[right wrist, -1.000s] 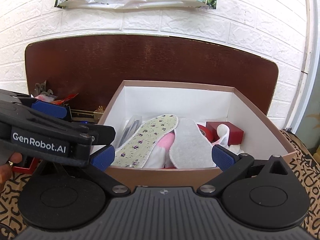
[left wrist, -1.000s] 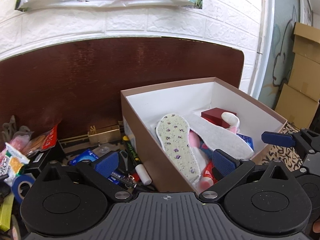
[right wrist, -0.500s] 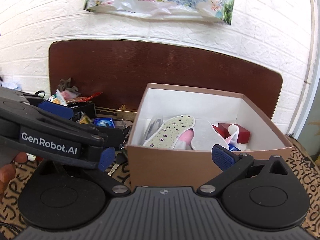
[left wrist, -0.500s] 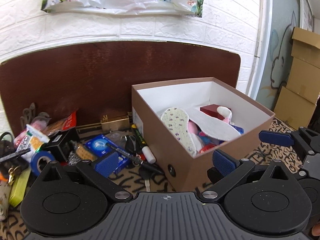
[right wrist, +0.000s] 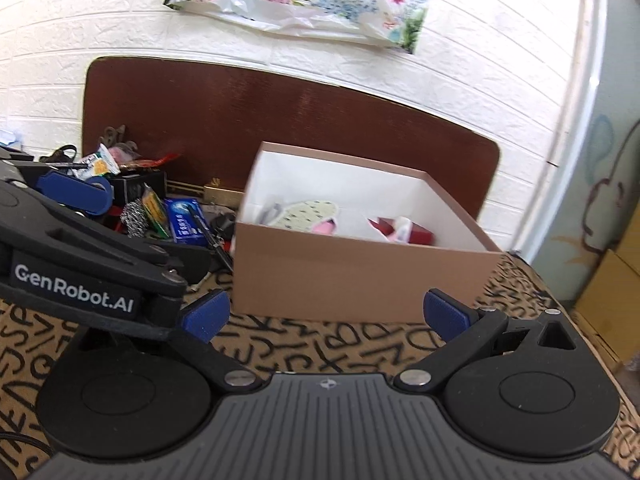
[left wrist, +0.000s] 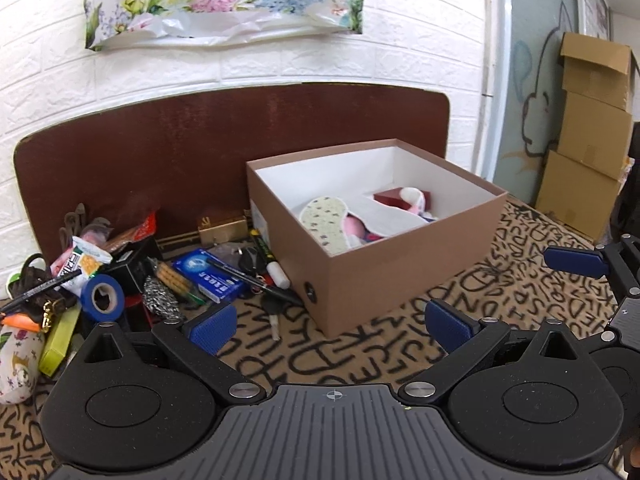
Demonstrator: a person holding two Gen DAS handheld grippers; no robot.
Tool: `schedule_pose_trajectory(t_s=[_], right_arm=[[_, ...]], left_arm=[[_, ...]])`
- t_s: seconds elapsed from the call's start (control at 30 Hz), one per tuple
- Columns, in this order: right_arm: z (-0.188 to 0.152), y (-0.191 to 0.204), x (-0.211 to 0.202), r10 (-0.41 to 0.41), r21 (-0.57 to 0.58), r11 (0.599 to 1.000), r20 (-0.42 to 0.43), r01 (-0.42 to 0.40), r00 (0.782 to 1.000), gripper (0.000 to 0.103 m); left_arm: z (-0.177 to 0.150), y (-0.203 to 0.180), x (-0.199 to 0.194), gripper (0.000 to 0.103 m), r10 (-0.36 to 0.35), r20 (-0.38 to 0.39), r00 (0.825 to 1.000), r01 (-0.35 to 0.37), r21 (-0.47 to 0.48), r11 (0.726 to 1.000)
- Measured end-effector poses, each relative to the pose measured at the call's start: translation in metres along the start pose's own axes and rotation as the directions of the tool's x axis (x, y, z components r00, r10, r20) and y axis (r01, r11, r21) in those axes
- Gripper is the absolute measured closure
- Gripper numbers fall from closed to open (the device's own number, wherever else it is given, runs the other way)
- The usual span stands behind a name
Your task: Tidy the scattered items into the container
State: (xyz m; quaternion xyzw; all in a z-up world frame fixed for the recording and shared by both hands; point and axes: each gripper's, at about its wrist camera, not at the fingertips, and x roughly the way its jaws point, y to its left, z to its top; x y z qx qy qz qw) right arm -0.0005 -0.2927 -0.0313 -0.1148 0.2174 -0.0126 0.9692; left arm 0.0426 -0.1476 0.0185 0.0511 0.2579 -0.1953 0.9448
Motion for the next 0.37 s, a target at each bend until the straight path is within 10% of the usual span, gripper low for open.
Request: schedule_pose_trajectory(t_s=[0.37], right_arm=[[-0.007,-0.013,-0.017,-0.038,0.054,0.998,0.007,0.037,0.999,0.0]], left_arm=[[0.0,-0.018,-0.011,0.0,-0.027,0.007,1.0,0.027,0.019,0.999]])
